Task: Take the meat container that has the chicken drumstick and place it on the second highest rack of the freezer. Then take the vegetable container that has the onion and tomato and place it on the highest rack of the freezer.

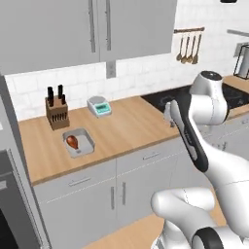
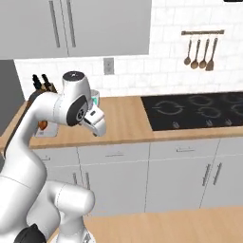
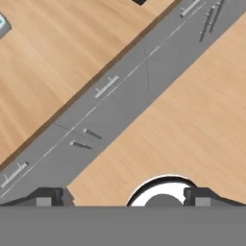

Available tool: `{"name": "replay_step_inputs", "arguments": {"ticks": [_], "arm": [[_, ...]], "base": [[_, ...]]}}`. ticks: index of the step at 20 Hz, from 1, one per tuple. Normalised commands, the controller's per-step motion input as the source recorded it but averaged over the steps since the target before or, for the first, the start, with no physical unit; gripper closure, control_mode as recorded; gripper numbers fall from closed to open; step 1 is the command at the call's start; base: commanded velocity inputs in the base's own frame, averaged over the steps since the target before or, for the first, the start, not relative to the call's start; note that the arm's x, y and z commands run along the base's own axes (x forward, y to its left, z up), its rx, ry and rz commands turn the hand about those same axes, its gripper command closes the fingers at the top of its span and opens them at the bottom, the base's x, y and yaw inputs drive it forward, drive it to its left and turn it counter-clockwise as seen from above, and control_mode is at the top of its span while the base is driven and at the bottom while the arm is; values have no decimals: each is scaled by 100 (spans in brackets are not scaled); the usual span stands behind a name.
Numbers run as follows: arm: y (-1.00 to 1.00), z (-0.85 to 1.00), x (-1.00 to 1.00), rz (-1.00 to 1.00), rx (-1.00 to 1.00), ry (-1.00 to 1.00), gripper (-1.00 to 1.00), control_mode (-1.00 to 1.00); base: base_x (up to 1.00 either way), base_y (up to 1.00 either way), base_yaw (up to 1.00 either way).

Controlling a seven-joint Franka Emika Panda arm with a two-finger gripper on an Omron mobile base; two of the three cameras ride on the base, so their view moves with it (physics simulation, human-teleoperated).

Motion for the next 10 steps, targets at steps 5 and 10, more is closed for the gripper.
{"name": "replay_step_inputs", "arguments": {"ticks": [5, 10], "arm": [[0, 0, 0, 0, 0, 0, -100, 100], [0, 0, 0, 0, 0, 0, -100, 100]], "base": [[41, 0, 38], [3, 4, 34]]}}
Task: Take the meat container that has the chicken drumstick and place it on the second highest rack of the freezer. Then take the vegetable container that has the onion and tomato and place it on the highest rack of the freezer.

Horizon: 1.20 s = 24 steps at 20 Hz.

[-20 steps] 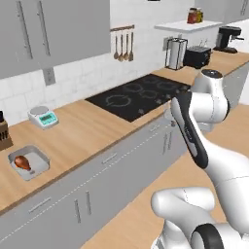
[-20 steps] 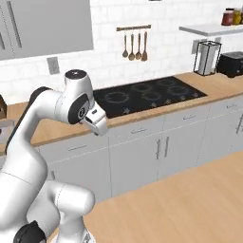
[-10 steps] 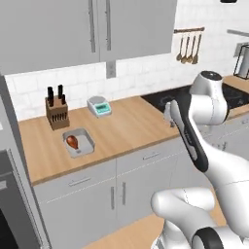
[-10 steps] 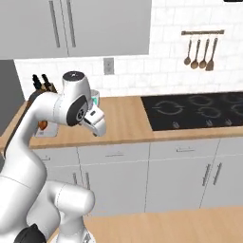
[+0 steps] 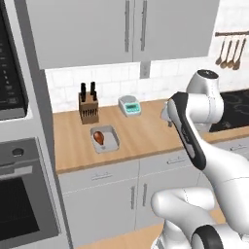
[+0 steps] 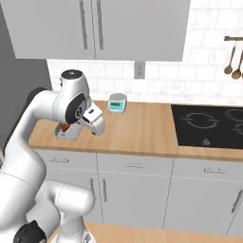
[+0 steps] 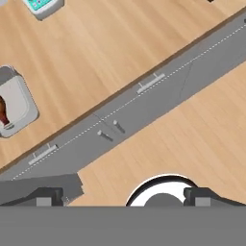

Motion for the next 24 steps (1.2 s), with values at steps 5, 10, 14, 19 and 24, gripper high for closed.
{"name": "replay_step_inputs", "arguments": {"ticks": [5, 10, 14, 19, 24], "arm": [[0, 0, 0, 0, 0, 0, -100, 100], [0, 0, 0, 0, 0, 0, -100, 100], [0, 0, 0, 0, 0, 0, -100, 100], [3, 0, -3, 0, 0, 0, -100, -100], [6, -3, 19, -13, 20, 0, -100, -100]], "base": [[37, -19, 39], [52, -33, 28], [-17, 10, 22], [-25, 14, 3], [0, 0, 0]]}}
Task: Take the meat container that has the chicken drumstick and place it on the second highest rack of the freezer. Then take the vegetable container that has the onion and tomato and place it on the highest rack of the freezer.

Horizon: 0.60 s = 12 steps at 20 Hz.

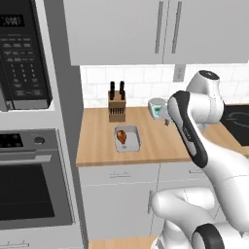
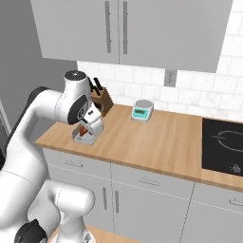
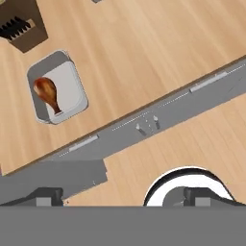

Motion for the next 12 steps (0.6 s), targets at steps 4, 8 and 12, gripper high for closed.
{"name": "replay_step_inputs", "arguments": {"ticks": [4, 8, 12], "arm": [[48, -18, 28, -45, 32, 2, -100, -100], [89, -66, 11, -29, -3, 25, -100, -100], [40, -55, 0, -22, -1, 23, -100, -100]], "base": [[0, 0, 0], [0, 0, 0], [0, 0, 0]]}}
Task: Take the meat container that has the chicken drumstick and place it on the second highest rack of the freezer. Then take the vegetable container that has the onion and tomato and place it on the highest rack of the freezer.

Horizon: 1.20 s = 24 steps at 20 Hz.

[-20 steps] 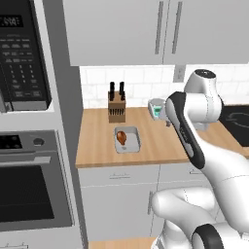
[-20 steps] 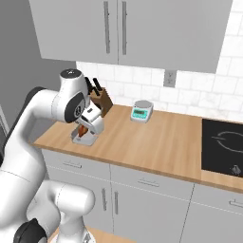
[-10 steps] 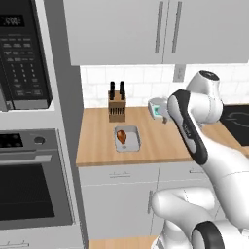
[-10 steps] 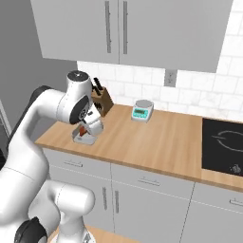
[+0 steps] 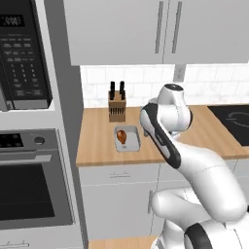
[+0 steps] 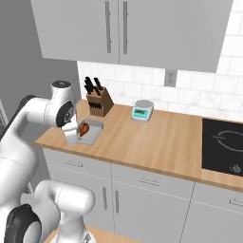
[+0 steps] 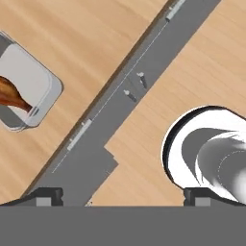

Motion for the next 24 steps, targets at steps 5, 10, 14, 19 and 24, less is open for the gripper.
{"name": "replay_step_inputs", "arguments": {"ticks": [5, 10, 14, 19, 24], "arm": [[-21, -22, 1, -3, 30, 5, -100, -100], [-10, -32, 40, -3, 19, 3, -100, -100], [0, -33, 58, -7, 3, 4, -100, -100], [5, -10, 58, -5, 0, 5, -100, -100], [33, -3, 44, 0, -1, 5, -100, -100]], "base": [[0, 0, 0], [0, 0, 0], [0, 0, 0], [0, 0, 0], [0, 0, 0]]}}
